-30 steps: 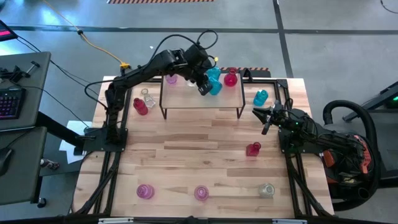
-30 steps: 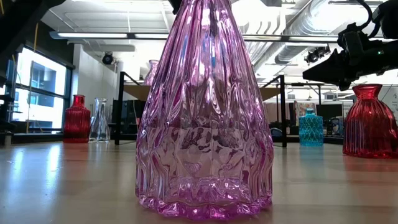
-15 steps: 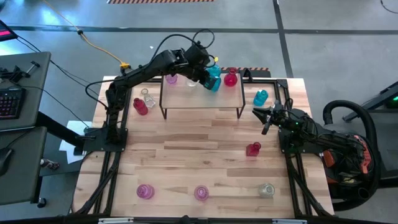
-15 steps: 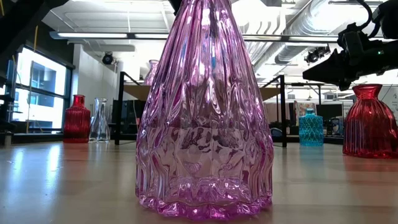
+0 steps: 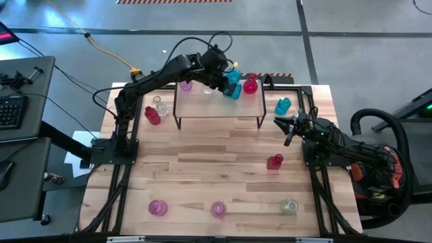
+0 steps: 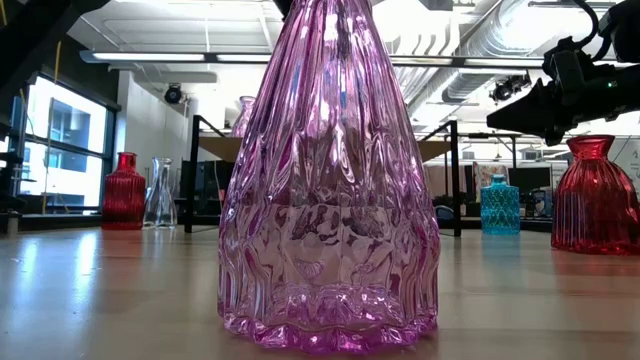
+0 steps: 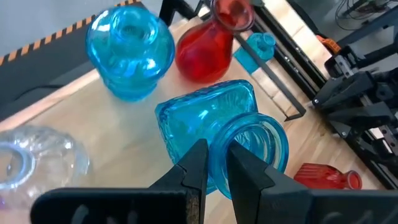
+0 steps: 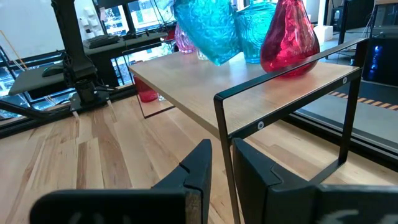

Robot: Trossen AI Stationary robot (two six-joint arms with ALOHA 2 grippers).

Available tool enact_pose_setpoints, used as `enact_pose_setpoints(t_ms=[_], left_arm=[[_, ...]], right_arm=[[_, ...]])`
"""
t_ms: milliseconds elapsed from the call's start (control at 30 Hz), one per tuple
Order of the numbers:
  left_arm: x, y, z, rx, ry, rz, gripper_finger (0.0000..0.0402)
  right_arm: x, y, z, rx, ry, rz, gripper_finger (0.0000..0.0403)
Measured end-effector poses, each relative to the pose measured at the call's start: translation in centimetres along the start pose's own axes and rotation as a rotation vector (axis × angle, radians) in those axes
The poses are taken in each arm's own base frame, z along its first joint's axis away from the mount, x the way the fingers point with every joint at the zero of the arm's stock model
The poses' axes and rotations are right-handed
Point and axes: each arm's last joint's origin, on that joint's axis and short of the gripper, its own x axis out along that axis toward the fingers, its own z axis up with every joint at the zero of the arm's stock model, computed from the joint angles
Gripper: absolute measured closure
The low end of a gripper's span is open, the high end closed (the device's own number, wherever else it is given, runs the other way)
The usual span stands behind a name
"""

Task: Sort vases onto shelf
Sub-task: Put the bottom blue vase on the shelf aligned with the other blue vase

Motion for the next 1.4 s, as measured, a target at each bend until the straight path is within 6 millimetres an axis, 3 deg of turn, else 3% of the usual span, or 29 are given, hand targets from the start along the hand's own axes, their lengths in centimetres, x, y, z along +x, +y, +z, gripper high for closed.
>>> enact_pose_setpoints(t_ms=[500,1400], left_arm=[[0.29,0.04,-0.1,-0.157,0.017,0.0,0.0367],[0.65,0.11,-0.34,-0.223,0.038,0.0,0.0367]], right_arm=[[0.0,0.0,0.0,0.0,0.0,0.0,0.0355],[0.0,0.0,0.0,0.0,0.0,0.0,0.0355]])
